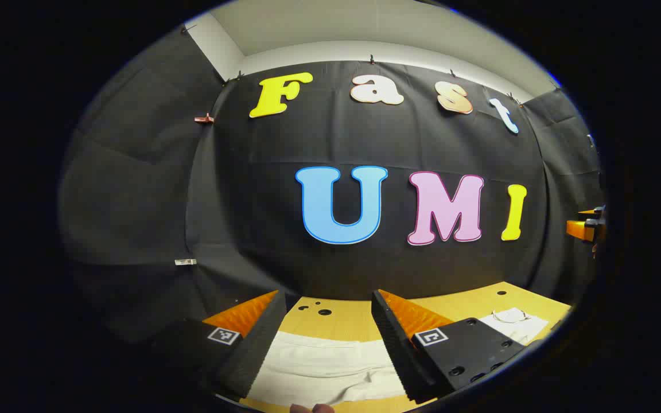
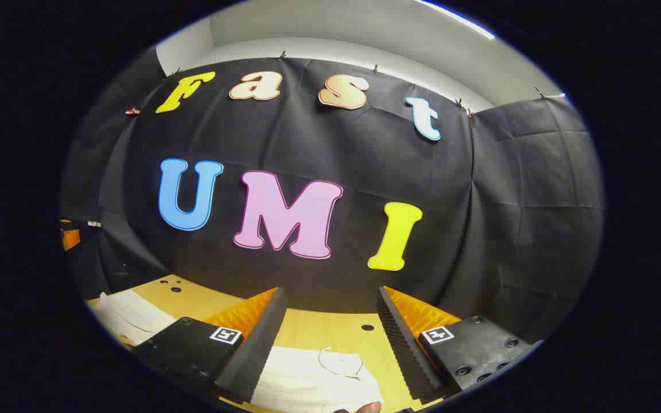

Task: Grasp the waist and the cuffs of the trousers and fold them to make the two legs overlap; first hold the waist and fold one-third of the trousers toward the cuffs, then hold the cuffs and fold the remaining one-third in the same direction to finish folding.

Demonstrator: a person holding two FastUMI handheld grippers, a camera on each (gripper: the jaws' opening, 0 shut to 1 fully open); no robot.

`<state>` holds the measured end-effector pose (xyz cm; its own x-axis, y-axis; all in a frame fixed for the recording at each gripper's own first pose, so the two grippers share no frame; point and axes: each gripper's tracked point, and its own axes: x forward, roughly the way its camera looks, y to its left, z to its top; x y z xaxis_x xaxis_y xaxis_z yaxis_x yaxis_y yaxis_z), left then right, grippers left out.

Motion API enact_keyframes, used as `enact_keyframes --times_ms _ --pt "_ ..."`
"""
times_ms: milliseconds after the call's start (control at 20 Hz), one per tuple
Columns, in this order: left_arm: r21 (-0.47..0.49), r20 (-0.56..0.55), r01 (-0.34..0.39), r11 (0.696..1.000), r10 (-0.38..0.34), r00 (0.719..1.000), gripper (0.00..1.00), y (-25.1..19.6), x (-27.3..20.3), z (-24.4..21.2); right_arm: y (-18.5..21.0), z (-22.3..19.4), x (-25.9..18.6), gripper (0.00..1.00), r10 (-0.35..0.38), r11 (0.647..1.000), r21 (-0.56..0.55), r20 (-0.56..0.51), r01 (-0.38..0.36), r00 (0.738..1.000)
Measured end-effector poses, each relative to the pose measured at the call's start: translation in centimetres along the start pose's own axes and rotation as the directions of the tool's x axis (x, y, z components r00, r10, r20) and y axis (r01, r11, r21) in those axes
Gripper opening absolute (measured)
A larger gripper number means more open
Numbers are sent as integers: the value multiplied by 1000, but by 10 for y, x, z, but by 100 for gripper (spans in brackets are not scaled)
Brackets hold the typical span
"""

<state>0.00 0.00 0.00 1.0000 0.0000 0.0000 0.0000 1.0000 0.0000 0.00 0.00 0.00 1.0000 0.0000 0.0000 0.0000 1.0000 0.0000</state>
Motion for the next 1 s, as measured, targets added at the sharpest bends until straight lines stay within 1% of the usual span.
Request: enact_keyframes --times_ms 400,600,750,850,900,950,1000 --pt "15 -1 -8 1000 8 1000 95 -1 -4 -1 0 0 -2 98 10 1000 -23 1 -10 1000" --pt "0 -3 -12 1000 12 1000 95 0 -6 -3 1 -2 -4 98 19 999 -43 -4 -19 1000" --pt "17 -14 -16 1000 16 1000 95 2 -7 -9 2 -3 -4 98 27 998 -60 -8 -27 1000" --pt "58 -19 -3 998 4 1000 95 3 -8 -14 2 -5 -5 98 29 996 -89 -11 -30 1000" --pt "94 -20 14 995 -12 1000 95 4 -9 -14 2 -7 -6 98 31 993 -112 -13 -33 999" --pt "145 -21 27 989 -24 999 95 7 -10 -16 1 -9 -7 98 34 989 -144 -14 -36 999" --pt "212 -30 46 976 -40 999 95 10 -11 -19 0 -13 -8 97 36 982 -185 -22 -40 999"
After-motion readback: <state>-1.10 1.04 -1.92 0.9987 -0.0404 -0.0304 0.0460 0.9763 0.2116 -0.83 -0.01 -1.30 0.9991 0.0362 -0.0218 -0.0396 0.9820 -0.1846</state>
